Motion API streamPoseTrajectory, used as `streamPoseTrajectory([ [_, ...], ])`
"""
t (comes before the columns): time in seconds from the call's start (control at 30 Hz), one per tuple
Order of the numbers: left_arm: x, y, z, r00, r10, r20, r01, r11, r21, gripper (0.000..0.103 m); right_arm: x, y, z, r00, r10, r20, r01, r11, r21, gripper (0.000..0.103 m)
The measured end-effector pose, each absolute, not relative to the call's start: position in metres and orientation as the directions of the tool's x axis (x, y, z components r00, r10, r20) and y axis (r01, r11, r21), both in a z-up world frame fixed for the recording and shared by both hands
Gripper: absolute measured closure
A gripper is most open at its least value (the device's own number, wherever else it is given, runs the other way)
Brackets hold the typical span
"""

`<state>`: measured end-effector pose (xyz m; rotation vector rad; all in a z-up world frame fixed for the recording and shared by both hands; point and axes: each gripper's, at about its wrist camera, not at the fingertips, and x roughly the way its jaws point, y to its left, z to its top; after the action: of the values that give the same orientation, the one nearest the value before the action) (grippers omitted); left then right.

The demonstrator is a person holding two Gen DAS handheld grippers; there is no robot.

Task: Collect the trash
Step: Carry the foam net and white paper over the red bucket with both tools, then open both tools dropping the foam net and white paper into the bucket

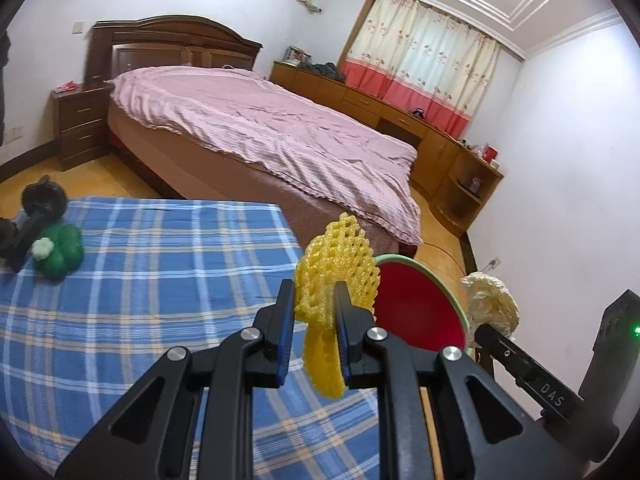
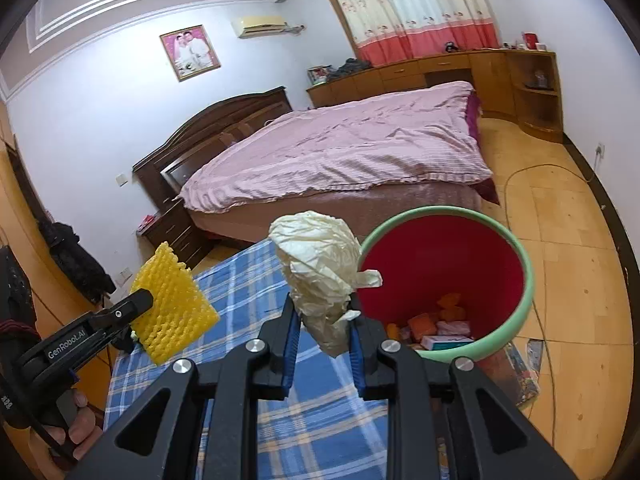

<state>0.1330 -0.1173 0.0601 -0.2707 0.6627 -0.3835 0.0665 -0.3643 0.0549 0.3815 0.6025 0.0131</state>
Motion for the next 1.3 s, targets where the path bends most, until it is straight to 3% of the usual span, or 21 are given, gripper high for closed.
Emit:
streamPoseTrajectory([
  [0.73, 0.175, -0.223, 0.011, 0.590, -0.565, -0.576, 0.401, 0.825, -0.399, 0.085, 0.082, -0.446, 0.000, 0.767, 0.045, -0.641, 0.270, 0.882, 0.385, 0.079],
  [1.3, 0.199, -0.275, -0.036, 0.528, -0.534, -0.661, 0.423, 0.840, -0.340, 0.083, 0.104, -0.472, -0.042, 0.717, 0.033, -0.697, 0.320, 0.873, 0.370, 0.076],
])
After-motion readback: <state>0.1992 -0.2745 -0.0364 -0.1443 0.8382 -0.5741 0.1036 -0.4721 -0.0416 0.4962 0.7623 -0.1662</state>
